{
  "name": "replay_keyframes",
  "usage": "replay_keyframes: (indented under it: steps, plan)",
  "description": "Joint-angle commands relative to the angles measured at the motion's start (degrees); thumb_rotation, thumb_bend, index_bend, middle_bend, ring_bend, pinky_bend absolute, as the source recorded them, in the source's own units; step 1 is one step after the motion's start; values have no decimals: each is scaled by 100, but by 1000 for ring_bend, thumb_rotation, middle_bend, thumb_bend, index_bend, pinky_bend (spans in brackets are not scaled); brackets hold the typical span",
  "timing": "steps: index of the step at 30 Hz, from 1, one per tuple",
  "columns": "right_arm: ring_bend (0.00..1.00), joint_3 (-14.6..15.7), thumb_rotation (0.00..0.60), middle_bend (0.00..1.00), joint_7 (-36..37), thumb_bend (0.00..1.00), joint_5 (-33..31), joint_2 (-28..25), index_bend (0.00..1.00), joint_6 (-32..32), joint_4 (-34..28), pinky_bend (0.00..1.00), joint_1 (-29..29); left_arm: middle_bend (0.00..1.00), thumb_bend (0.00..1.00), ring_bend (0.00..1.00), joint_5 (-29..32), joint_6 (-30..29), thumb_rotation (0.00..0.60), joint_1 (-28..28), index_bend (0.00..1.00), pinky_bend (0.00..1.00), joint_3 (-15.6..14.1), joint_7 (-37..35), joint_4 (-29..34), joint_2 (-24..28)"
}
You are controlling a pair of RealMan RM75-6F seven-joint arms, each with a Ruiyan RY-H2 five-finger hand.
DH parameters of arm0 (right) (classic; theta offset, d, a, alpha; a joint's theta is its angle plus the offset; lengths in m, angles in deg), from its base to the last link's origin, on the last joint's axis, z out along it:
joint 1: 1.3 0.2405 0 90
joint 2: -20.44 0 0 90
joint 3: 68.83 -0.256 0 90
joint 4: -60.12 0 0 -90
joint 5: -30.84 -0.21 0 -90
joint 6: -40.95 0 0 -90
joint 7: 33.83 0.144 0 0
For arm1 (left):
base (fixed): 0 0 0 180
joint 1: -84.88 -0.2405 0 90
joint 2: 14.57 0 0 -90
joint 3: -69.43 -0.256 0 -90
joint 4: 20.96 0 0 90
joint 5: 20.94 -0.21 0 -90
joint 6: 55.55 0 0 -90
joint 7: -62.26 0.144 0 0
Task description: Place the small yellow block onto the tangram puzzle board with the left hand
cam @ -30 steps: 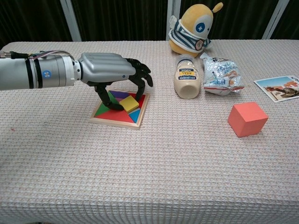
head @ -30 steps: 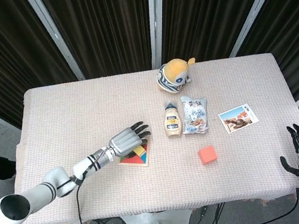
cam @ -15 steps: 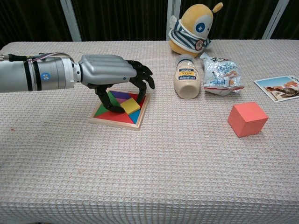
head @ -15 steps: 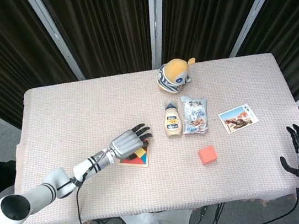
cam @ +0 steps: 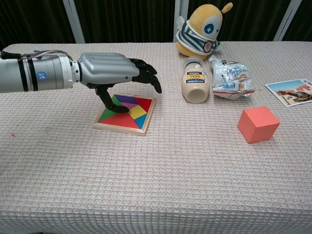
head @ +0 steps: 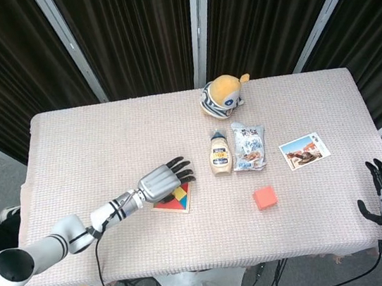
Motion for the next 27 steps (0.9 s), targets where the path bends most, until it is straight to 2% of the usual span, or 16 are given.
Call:
replay_keyframes:
  steps: [1, 3, 7, 12, 16, 21, 27]
  plan:
    - [0, -3, 600, 0, 38, 262, 7, 1, 0, -24, 8, 0, -12, 154, 316, 0, 235, -125, 600, -180, 167, 0, 128, 172, 235, 256]
    - [0, 7, 600, 0, 74, 262, 15, -4, 0, -29, 15, 0, -23, 154, 309, 0, 492, -330, 600, -438, 167, 0, 240, 408, 411, 470]
    - [0, 4, 600, 0, 186, 263, 39, -11, 0, -77, 69, 0, -50, 154, 249, 0, 1379, -1112, 600, -1488, 168, 0, 422, 1037, 1109, 1113]
    - [0, 14, 600, 0, 276, 265, 62, 23, 0, -87, 163, 0, -61, 150, 208, 0, 2164, -2094, 600, -2708, 163, 0, 428, 1328, 1780, 1696]
    - [0, 39, 600, 0, 247, 264, 61, 69, 0, -117, 185, 0, -95, 142, 207, 0, 2342, -2795, 600, -3494, 147, 0, 345, 1242, 1970, 1887]
    - [0, 88, 600, 0, 102, 263, 44, 152, 0, -67, 179, 0, -99, 136, 208, 0, 2461, -3427, 600, -4175, 147, 0, 311, 1583, 2146, 1955]
    - [0, 102, 600, 0, 36, 263, 77, 191, 0, -38, 183, 0, -74, 134, 208, 0, 2377, -3530, 600, -4637, 147, 0, 198, 1398, 2243, 2108]
